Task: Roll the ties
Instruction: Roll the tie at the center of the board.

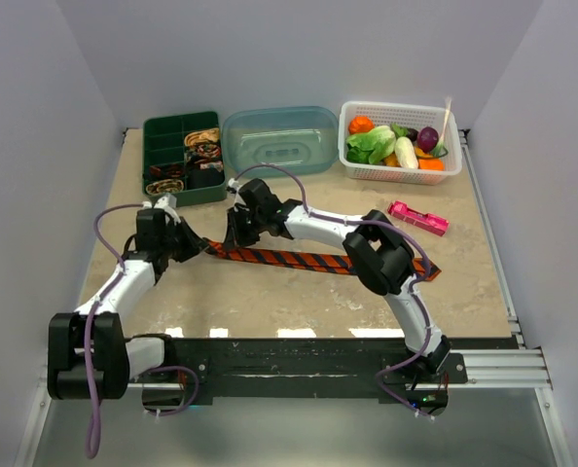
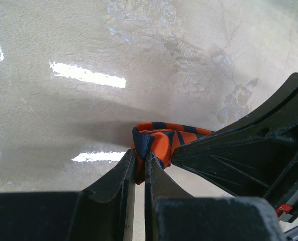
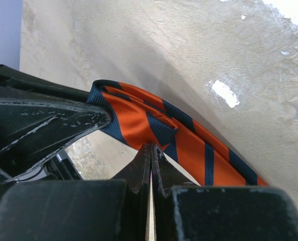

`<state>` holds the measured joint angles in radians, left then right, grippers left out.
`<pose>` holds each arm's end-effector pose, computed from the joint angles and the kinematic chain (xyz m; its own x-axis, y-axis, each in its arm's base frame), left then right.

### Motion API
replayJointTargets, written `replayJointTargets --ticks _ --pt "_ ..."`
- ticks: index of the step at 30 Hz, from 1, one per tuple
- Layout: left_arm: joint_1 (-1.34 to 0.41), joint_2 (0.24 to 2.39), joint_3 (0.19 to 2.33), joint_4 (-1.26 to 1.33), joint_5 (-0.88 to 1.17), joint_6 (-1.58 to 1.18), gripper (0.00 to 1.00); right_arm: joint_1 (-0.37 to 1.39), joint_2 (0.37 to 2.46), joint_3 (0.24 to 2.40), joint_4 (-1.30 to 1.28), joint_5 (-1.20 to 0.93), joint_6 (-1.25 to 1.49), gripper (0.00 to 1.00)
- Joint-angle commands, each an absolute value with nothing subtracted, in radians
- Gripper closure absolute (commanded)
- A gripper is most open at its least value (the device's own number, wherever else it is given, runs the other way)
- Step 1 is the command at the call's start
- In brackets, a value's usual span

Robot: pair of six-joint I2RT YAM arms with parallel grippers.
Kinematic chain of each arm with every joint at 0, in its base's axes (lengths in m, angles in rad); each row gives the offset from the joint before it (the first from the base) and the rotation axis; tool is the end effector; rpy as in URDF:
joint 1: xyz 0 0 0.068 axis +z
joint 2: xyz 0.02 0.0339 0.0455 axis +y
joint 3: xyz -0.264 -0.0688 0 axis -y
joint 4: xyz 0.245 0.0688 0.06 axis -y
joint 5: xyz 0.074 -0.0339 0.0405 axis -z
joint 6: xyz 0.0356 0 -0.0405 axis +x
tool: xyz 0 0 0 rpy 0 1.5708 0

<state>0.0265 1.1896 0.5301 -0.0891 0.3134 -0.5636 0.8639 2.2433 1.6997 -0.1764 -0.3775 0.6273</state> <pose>0.2314 -0.0048 0.1824 -0.6823 -0.5265 -0.5072 -0.1939 0.7993 -0.5688 0.3185 0.3930 0.1740 -0.8673 -0.1752 -0.4660 -0.4666 0.6125 0.6381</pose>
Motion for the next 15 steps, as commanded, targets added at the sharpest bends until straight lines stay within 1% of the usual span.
replayJointTargets --ticks 1,15 --pt "-0.032 1.173 0.592 -0.130 0.247 -0.526 1.00 0.871 2.232 1.697 -0.160 -0.354 0.618 1.00" --pt "-0.092 1.158 0.630 -0.123 0.255 -0.563 1.00 0.876 2.283 1.698 -0.132 -0.377 0.644 1.00"
